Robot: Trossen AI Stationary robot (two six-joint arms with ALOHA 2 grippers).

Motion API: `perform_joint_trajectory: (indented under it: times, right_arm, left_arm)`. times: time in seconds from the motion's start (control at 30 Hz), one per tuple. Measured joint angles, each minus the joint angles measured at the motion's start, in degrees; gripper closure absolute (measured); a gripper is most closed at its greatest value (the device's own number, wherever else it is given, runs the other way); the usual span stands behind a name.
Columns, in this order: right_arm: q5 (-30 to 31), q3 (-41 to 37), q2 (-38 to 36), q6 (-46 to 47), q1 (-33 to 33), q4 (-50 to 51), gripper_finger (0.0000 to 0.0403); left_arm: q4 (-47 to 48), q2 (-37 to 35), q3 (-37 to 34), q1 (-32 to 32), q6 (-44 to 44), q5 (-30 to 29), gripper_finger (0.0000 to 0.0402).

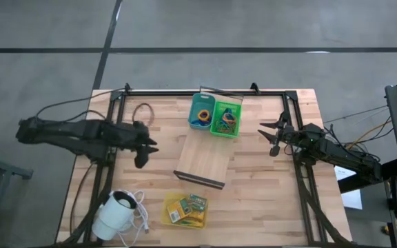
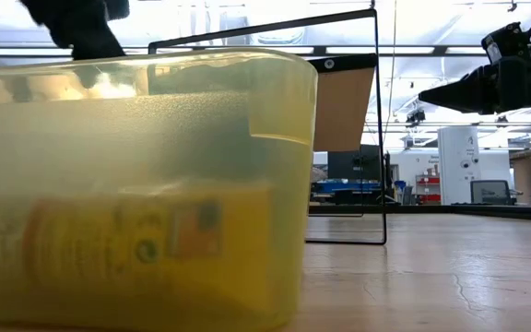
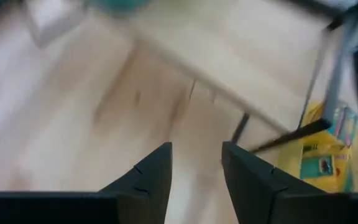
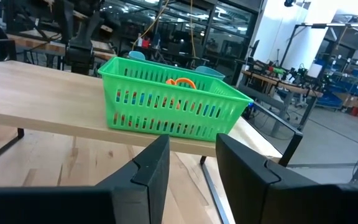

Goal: Pick & Place Office Desk Supplies
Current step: Put the yellow bin on the shelf

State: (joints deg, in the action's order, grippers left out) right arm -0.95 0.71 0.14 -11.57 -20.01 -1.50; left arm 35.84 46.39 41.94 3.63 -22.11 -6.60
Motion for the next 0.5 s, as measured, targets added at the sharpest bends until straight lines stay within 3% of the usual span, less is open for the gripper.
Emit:
perform_joint_trajectory:
  times: [0.2, 0.5]
  right_arm:
    - [0.0, 0.0, 0.01, 0.0, 0.0, 0.0, 0.0271]
    - [0.0, 0.0, 0.66, 0.0, 0.0, 0.0, 0.0284]
  left_arm:
    - [20.85, 16.49, 16.32, 7.32, -23.32, -0.31, 0.0257]
    - [36.22, 35.15, 38.04, 16.43, -40.01, 2.09, 0.0257]
